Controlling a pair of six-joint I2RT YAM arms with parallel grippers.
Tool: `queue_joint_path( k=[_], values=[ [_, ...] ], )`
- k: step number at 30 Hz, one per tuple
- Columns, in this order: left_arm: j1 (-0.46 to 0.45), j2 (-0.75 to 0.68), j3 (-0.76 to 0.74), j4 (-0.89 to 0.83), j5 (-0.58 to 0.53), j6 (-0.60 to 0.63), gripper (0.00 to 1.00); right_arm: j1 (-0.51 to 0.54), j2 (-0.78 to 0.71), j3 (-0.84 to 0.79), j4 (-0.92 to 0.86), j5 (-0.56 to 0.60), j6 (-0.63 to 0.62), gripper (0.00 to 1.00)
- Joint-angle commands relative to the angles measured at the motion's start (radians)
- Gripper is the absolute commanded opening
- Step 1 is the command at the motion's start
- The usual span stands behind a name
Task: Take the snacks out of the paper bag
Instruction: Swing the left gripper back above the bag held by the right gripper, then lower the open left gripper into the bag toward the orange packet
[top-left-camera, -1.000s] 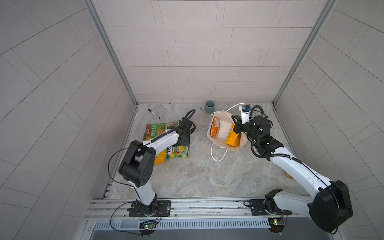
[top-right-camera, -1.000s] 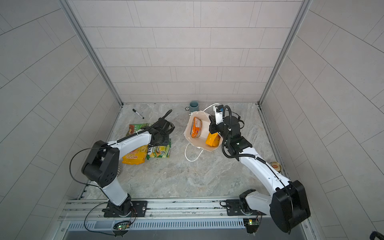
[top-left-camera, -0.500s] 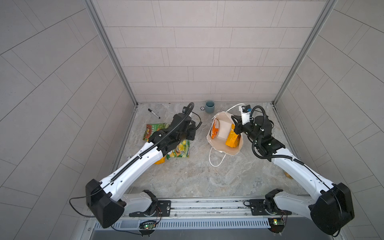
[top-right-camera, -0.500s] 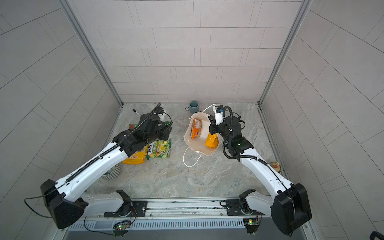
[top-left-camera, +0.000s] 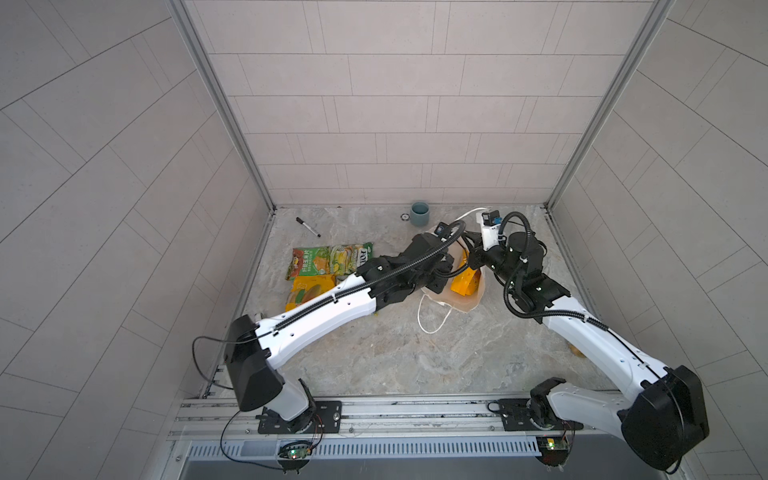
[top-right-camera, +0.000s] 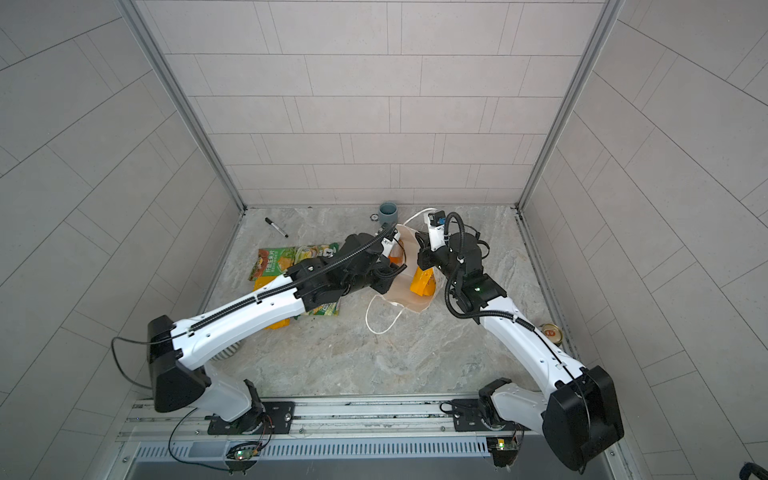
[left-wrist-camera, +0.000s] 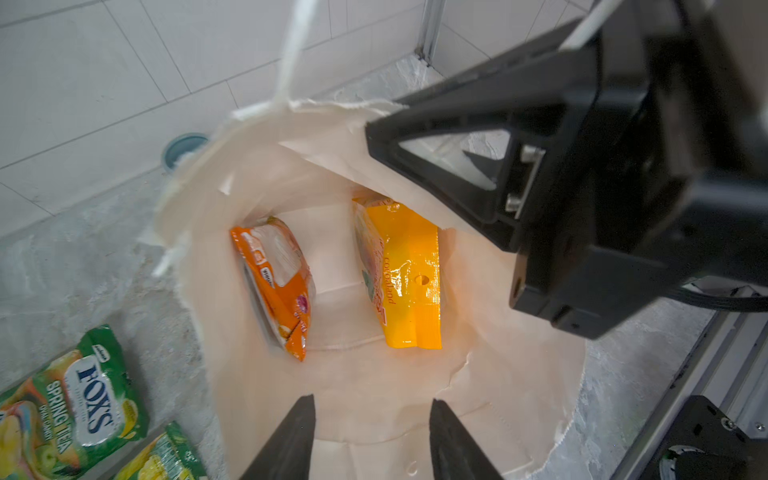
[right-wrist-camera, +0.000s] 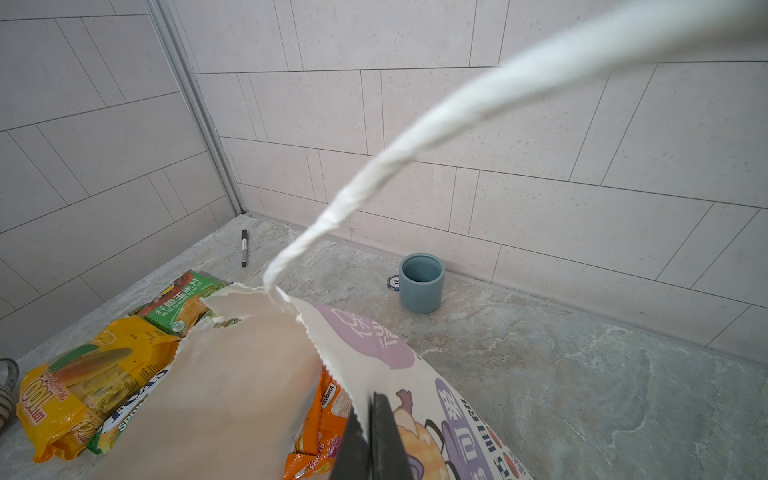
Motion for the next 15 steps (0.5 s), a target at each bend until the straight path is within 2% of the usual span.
queue_joint_path(
  k=[1,10,15],
  values=[
    [0.000,0.059,0.045,0.037,-0.009,0.001,0.49,0.006,-0.045,0.001,0.038,-0.003,-0.002,0.00],
    [0.003,0.235,0.104,0.022,-0.113,-0.056,0.47,0.006,-0.051,-0.014,0.050,0.009,-0.001,0.00],
    [0.033,0.308,0.136,-0.007,-0.155,-0.079,0.48,0.006,-0.049,-0.024,0.062,0.014,0.004,0.00]
  ],
)
